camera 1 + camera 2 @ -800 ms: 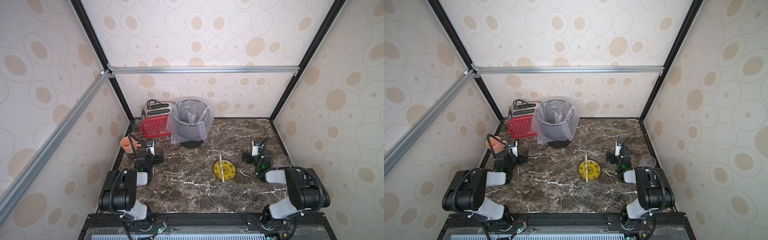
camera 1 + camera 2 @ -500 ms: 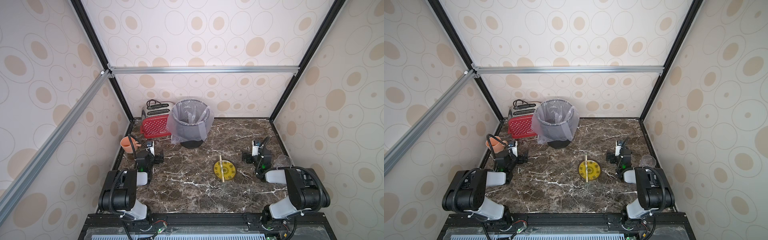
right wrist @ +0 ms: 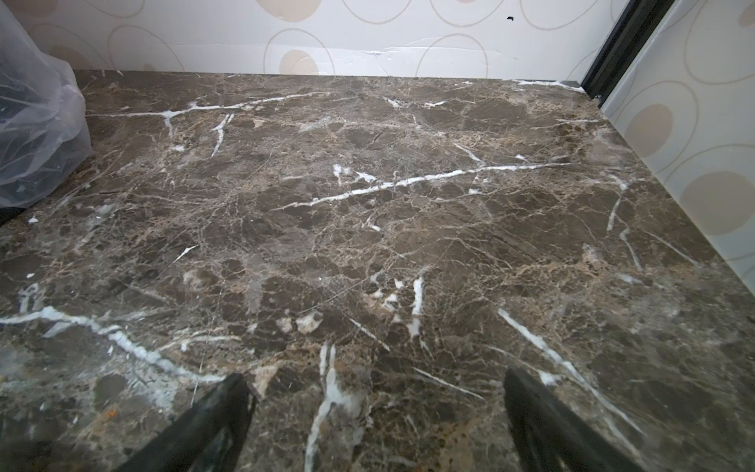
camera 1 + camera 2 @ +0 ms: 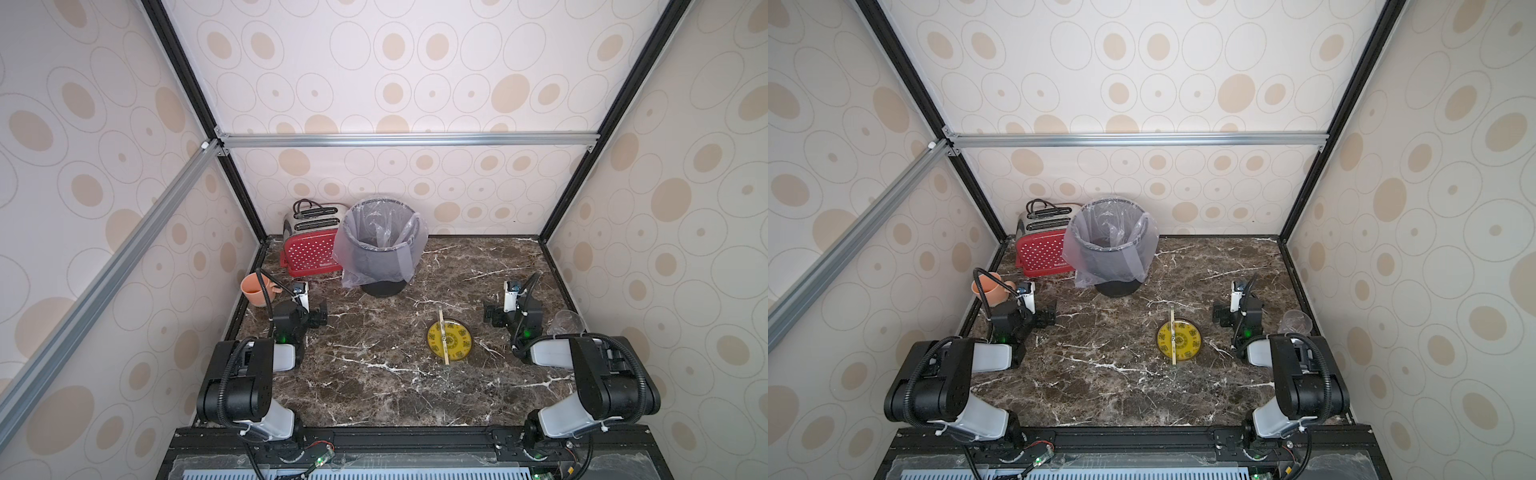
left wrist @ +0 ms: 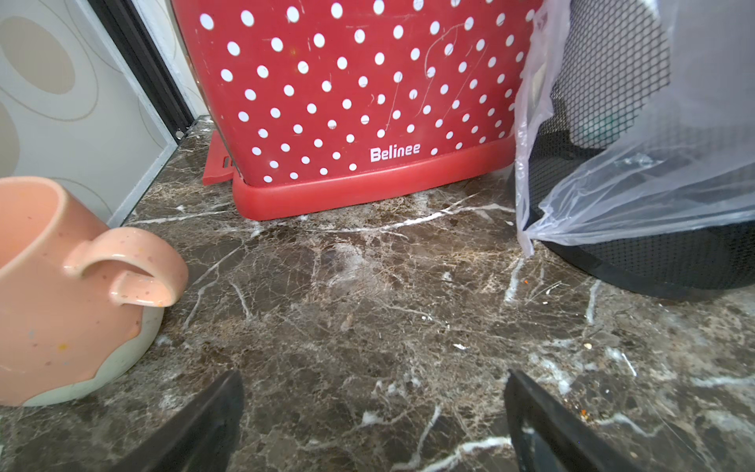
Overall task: Remove the packaging of disposable chopsticks
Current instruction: Pick up the disposable chopsticks from the plate.
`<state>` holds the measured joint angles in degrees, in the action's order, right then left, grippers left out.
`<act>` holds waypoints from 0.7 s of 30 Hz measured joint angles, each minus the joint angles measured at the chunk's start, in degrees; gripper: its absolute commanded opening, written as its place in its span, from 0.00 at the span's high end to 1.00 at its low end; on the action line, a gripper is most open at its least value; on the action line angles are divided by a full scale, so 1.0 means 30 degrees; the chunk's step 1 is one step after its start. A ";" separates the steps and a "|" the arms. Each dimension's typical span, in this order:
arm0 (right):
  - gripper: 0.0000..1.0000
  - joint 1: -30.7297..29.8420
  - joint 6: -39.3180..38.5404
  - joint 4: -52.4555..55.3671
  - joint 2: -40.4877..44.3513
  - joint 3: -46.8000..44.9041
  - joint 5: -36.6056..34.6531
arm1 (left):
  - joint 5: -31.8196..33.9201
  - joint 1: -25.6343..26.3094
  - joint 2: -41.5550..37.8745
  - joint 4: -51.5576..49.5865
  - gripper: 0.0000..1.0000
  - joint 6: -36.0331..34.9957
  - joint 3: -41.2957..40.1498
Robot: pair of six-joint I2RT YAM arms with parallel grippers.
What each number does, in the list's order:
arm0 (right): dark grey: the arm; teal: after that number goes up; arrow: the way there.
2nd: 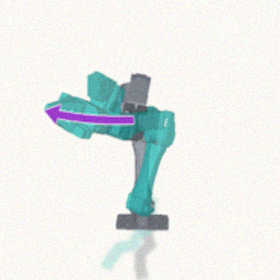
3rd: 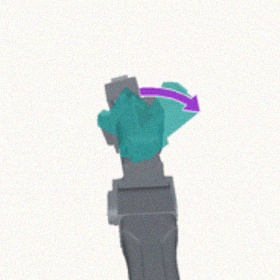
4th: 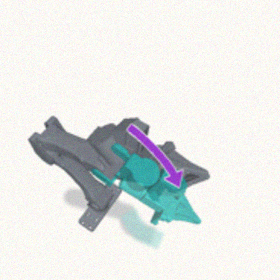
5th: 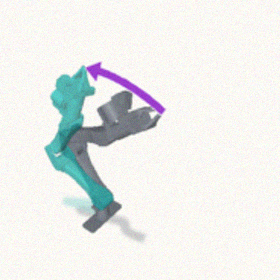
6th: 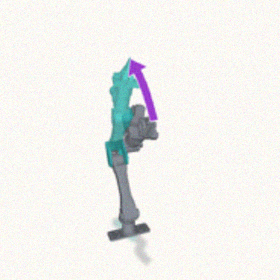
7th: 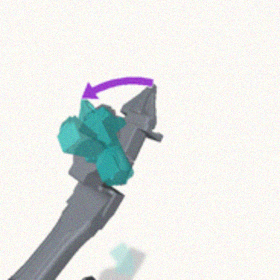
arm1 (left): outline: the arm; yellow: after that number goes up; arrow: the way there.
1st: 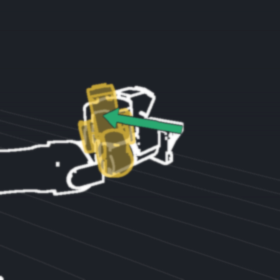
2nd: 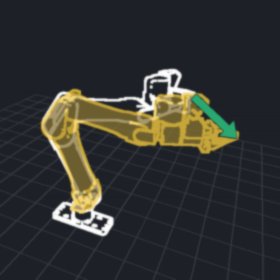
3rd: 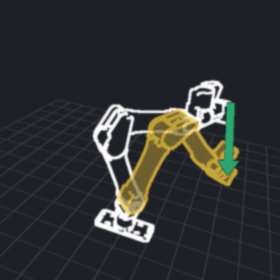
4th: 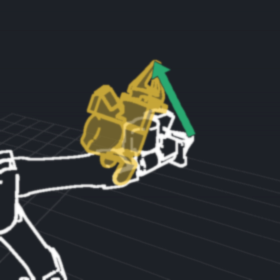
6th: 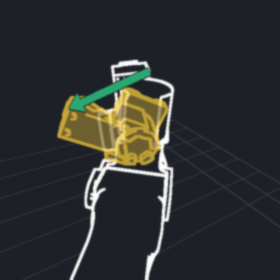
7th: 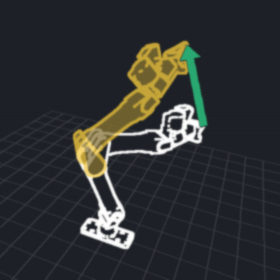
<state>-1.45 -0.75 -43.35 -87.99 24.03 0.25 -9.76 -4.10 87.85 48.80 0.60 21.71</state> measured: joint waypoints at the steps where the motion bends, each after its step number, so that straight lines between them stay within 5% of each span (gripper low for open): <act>1: 0.00 0.0000 0.0000 0.0000 0.0000 0.0000 0.0000 | 0.0000 0.0000 0.0000 0.0007 0.01 0.0000 0.0000; 15: 0.00 0.0000 -0.0095 -0.0153 0.0051 -0.0066 0.0109 | 0.0262 0.0015 -0.0175 -0.0066 0.01 0.0007 0.0000; 21: 0.00 -0.0299 0.1494 0.4663 0.4947 0.0612 -0.1727 | 0.3847 0.0670 -0.5748 -0.5319 0.01 0.1282 0.0918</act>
<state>-2.35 3.73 -29.36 -73.14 25.87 -4.93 1.78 -2.09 70.61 32.84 4.45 24.47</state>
